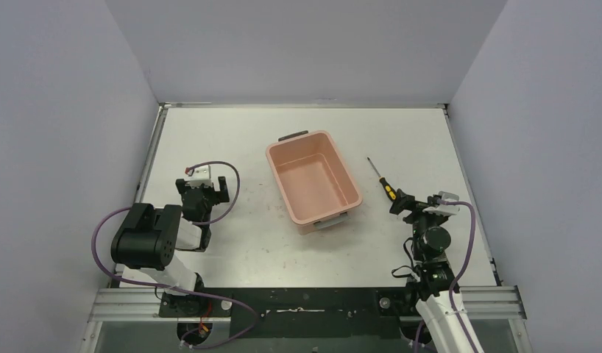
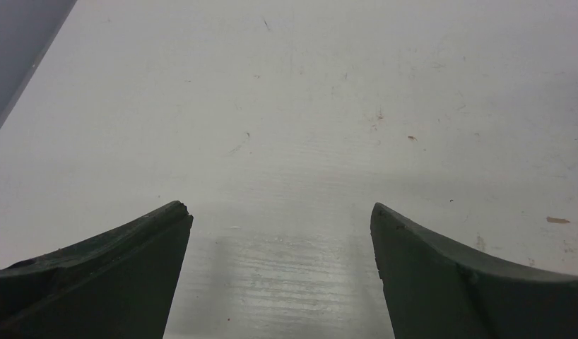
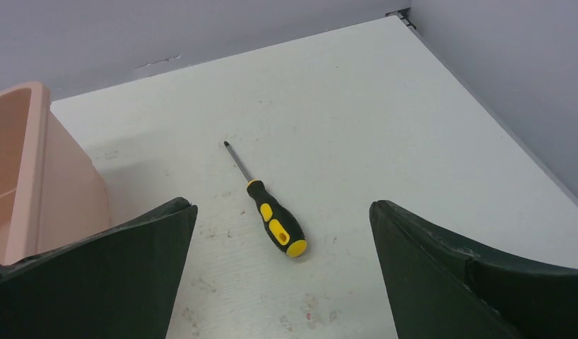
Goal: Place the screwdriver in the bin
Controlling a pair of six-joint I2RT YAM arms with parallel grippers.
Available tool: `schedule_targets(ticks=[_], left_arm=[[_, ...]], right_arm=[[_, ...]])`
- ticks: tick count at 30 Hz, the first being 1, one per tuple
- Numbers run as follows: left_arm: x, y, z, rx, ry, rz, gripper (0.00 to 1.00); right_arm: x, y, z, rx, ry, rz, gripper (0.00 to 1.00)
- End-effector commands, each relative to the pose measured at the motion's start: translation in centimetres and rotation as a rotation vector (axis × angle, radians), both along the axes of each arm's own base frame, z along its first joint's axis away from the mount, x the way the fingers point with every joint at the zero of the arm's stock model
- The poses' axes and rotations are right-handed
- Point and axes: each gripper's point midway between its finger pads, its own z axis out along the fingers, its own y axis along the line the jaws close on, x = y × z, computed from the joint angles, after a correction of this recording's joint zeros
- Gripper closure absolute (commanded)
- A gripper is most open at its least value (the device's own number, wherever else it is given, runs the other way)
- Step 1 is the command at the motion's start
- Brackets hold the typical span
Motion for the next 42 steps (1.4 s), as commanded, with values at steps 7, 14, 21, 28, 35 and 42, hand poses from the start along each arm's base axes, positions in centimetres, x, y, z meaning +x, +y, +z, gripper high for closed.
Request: schedule_targets(ticks=[7, 14, 21, 28, 35, 42], left_arm=[[1.1, 0.2, 2.0, -0.013, -0.071, 0.013, 0.03], [1.0, 0.2, 1.9, -0.013, -0.07, 0.014, 0.03], [1.0, 0.2, 1.9, -0.013, -0.07, 0.014, 0.03], [1.0, 0.2, 1.9, -0.013, -0.07, 0.014, 0.03], [1.1, 0.2, 2.0, -0.013, -0.071, 0.013, 0.03], [1.0, 0.2, 1.9, -0.013, -0.07, 0.014, 0.03]], right_arm=[[1.4, 0.1, 6.4, -0.06, -0.103, 0.008, 0.0], [6.7, -1.1, 5.4, -0.203, 0.279, -0.055, 0.0], [11.6, -0.1, -1.8, -0.303, 0.782, 0.088, 0.0], [13.5, 2.6, -7.8, -0.19, 0.971, 0.297, 0.0], [11.7, 2.7, -13.3, -0.197, 1.132, 0.345, 0.1], [10.7, 2.5, -13.8, -0.193, 1.169, 0.339, 0.87]])
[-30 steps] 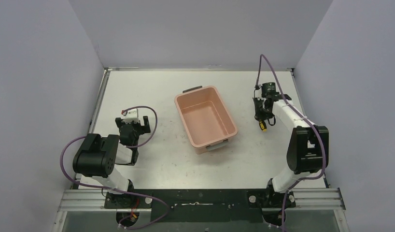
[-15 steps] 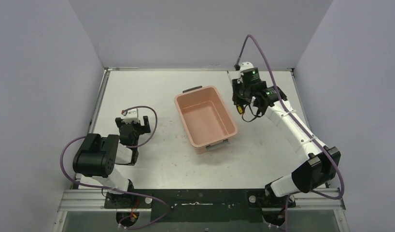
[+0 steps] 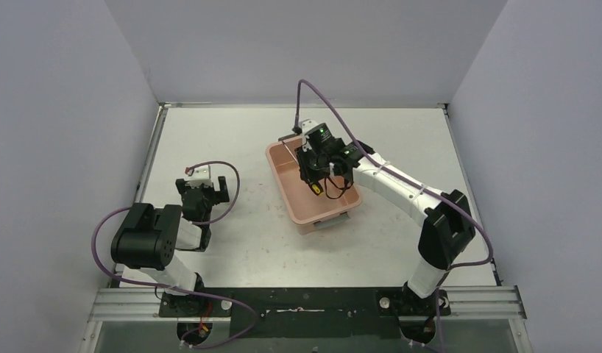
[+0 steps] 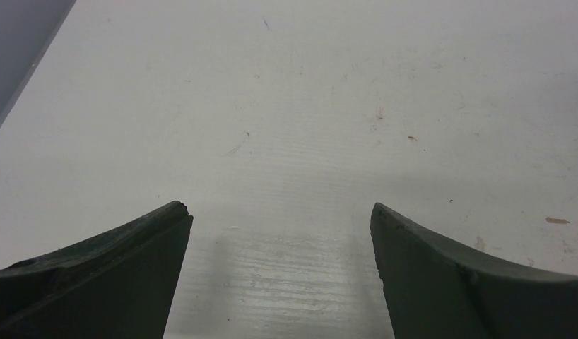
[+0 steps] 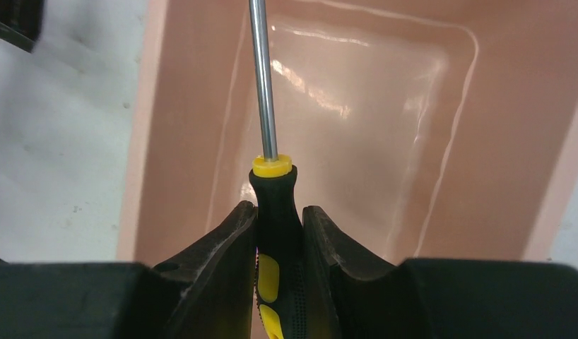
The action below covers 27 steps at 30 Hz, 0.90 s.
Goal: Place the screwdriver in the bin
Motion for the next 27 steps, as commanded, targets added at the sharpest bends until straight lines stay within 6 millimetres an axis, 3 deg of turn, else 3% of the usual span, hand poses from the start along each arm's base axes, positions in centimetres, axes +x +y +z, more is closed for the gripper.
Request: schedule_targets(ticks=[1, 5, 10, 12, 14, 18, 27], left_arm=[[1.1, 0.2, 1.9, -0.01, -0.069, 0.013, 0.03], [1.0, 0.2, 1.9, -0.01, -0.07, 0.013, 0.03], [1.0, 0.2, 1.9, -0.011, -0.068, 0.013, 0.03], [1.1, 0.2, 2.0, -0.011, -0.071, 0.013, 0.03], [1.1, 0.2, 1.9, -0.011, -0.07, 0.013, 0.03], [1.1, 0.2, 2.0, -0.011, -0.071, 0.013, 0.03], [1.1, 0.2, 1.9, -0.01, -0.07, 0.013, 0.03]], right_arm=[[0.3, 0.2, -3.3, -0.009, 0.042, -0.013, 1.0], [-0.2, -0.5, -7.8, -0.076, 0.111, -0.023, 1.0], [-0.2, -0.9, -11.6, -0.137, 0.16, -0.037, 0.96], [-0.1, -1.0, -12.4, -0.152, 0.17, -0.042, 0.9], [0.1, -1.0, -12.8, -0.16, 0.171, -0.054, 0.77], [0.5, -0.8, -11.7, -0.152, 0.154, -0.061, 0.55], [2.1, -1.6, -3.7, -0.113, -0.01, -0.109, 0.47]])
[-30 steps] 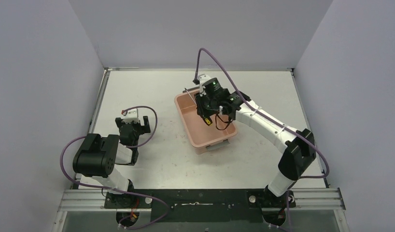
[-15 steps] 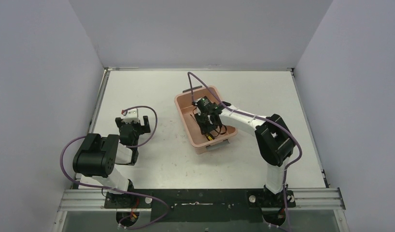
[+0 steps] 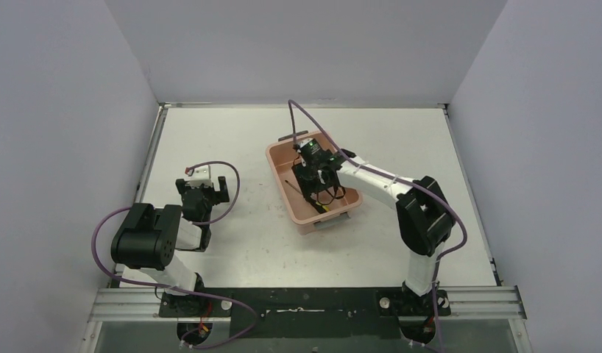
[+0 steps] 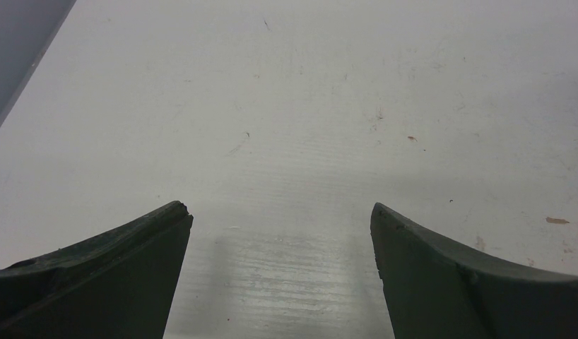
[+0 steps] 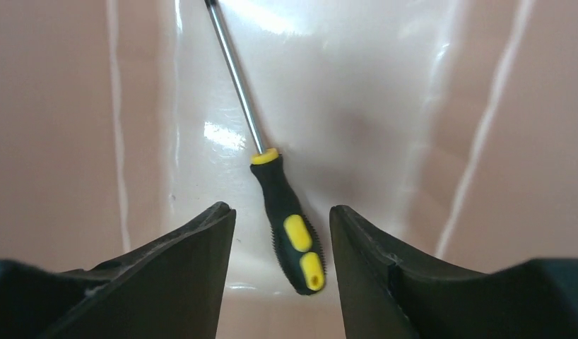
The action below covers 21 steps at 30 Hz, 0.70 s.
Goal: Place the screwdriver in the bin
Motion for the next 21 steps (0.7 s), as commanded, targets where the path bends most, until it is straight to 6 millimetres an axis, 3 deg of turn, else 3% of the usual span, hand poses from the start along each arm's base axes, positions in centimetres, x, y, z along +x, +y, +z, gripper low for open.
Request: schedule_targets(ticks=[1, 5, 8, 13, 17, 21], left_arm=[[1.1, 0.2, 2.0, -0.01, -0.07, 0.013, 0.03], [1.0, 0.2, 1.9, -0.011, -0.069, 0.013, 0.03], [1.1, 0.2, 1.9, -0.011, -0.069, 0.013, 0.03], [1.0, 0.2, 1.9, -0.011, -0.069, 0.013, 0.03], [1.0, 0.2, 1.9, -0.011, -0.069, 0.013, 0.03], [1.0, 0.2, 1.9, -0.011, -0.069, 0.013, 0.03]], right_arm=[[2.5, -0.1, 9.1, 0.079, -0.214, -0.04, 0.45], [3.4, -2.0, 13.6, 0.079, -0.341, -0.077, 0.32], [4.3, -4.9, 17.0, 0.096, -0.441, -0.137, 0.02], [6.0, -11.1, 20.3, 0.186, -0.588, -0.282, 0.0], [7.1, -18.1, 20.1, 0.249, -0.664, -0.434, 0.0], [7.0, -25.7, 17.3, 0.255, -0.718, -0.616, 0.0]])
